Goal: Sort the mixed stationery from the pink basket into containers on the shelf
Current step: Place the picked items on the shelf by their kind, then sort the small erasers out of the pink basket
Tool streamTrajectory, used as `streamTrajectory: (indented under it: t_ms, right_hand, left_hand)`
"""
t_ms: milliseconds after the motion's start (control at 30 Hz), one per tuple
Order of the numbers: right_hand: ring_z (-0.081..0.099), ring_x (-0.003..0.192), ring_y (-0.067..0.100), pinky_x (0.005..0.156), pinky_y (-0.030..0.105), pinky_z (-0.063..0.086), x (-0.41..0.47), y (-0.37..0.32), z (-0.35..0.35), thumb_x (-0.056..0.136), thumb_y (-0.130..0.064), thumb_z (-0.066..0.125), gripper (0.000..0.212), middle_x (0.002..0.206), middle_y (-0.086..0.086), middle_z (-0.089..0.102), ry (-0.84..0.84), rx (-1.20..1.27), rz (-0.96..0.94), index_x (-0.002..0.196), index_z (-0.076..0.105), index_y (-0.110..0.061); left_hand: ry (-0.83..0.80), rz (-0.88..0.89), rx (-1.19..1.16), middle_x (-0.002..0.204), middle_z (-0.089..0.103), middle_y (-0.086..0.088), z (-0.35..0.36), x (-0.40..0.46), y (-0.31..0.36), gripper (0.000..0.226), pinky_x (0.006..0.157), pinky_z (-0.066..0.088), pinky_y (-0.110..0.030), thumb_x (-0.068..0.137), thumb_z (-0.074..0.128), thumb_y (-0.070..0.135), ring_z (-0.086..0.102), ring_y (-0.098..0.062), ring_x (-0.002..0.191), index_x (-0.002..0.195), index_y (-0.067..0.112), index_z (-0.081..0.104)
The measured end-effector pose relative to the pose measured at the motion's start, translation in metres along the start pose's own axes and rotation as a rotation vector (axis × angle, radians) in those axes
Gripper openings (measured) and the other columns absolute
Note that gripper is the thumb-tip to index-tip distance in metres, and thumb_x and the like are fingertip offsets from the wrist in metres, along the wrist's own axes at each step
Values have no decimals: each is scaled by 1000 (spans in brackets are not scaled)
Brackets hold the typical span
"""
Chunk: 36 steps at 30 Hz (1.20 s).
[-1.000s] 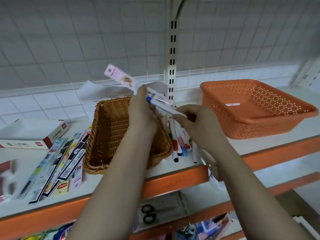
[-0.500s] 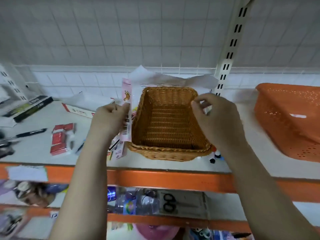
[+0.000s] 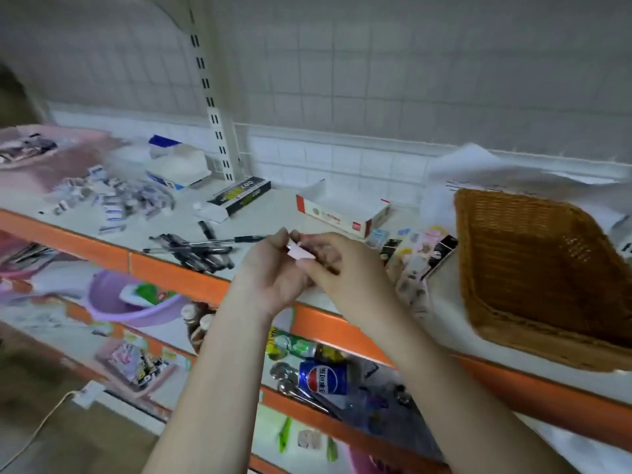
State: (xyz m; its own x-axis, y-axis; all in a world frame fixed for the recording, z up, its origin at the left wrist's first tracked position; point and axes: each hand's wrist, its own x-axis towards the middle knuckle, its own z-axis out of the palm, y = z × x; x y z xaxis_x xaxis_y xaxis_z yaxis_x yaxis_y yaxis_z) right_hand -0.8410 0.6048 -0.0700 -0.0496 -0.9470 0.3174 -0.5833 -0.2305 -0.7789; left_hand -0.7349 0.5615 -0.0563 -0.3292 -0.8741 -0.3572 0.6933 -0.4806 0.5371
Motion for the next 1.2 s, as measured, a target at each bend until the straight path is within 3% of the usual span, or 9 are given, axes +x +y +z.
streamTrajectory:
  t_ms: [100, 233, 367, 500, 600, 733, 900, 1067, 1200]
  right_hand:
    - [65, 84, 12, 83, 30, 51, 16, -29, 77, 88, -21, 61, 23, 96, 8, 72, 18, -27, -38, 107, 69, -11]
    - [68, 77, 22, 72, 35, 51, 44, -85, 176, 87, -18, 63, 14, 82, 8, 73, 162, 48, -76, 90, 69, -6]
    - [66, 81, 16, 77, 31, 50, 103, -128, 228, 88, -18, 64, 12, 85, 1, 68, 109, 60, -58, 95, 69, -10]
    - [60, 71, 5, 64, 10, 44, 163, -152, 264, 86, -17, 67, 12, 88, -2, 65, 136, 32, -60, 98, 67, -13]
    - [55, 69, 3, 62, 1, 38, 200, -156, 290, 83, -11, 69, 17, 91, -3, 62, 214, -38, -61, 100, 66, -14]
    - [56, 75, 10, 66, 6, 37, 246, -149, 328, 81, -7, 67, 25, 98, 1, 65, 276, -125, -54, 105, 66, -14]
    - [50, 78, 8, 72, 8, 34, 299, -161, 355, 83, -7, 60, 30, 91, -6, 56, 385, -149, 27, 112, 63, -14]
    - [57, 84, 11, 74, 9, 40, 344, -183, 411, 80, -12, 67, 25, 97, -2, 62, 108, -259, 44, 106, 66, -13]
    - [58, 106, 20, 91, 26, 44, 363, -188, 463, 82, -21, 69, 32, 115, 4, 63, -40, -411, 210, 113, 64, -15]
  left_hand:
    - [3, 54, 53, 64, 63, -16, -57, -9, 56, 49, 64, 54, -42, 104, 28, 28, 64, -27, 56, 71, 1, 52]
    - [33, 131, 115, 67, 68, -10, -140, -19, 144, 53, 52, 56, -30, 101, 29, 38, 67, -19, 58, 73, 5, 59]
    - [385, 408, 490, 51, 60, 5, -209, -21, 239, 37, 30, 29, -11, 102, 31, 37, 44, -4, 34, 82, 14, 53]
    - [387, 493, 964, 84, 60, -6, -241, 16, 314, 26, 50, 42, -24, 101, 32, 6, 57, -16, 62, 125, 11, 42]
    - [315, 608, 1333, 100, 62, -15, -235, 58, 345, 28, 78, 45, -36, 96, 48, 10, 62, -30, 95, 123, 7, 42]
    - [230, 724, 1709, 103, 66, -10, -234, 111, 366, 23, 64, 30, -18, 90, 61, 18, 60, -22, 94, 110, 6, 62]
    - [213, 801, 1689, 101, 63, -1, -251, 137, 413, 25, 60, 41, -19, 85, 67, 30, 58, -14, 81, 104, 14, 67]
    - [474, 1028, 1619, 88, 69, 0, -280, 135, 526, 15, 69, 42, -24, 88, 54, 17, 63, -19, 84, 93, 16, 68]
    - [356, 977, 1635, 86, 63, 4, -308, 146, 584, 15, 66, 40, -10, 89, 55, 15, 58, -11, 78, 94, 15, 69]
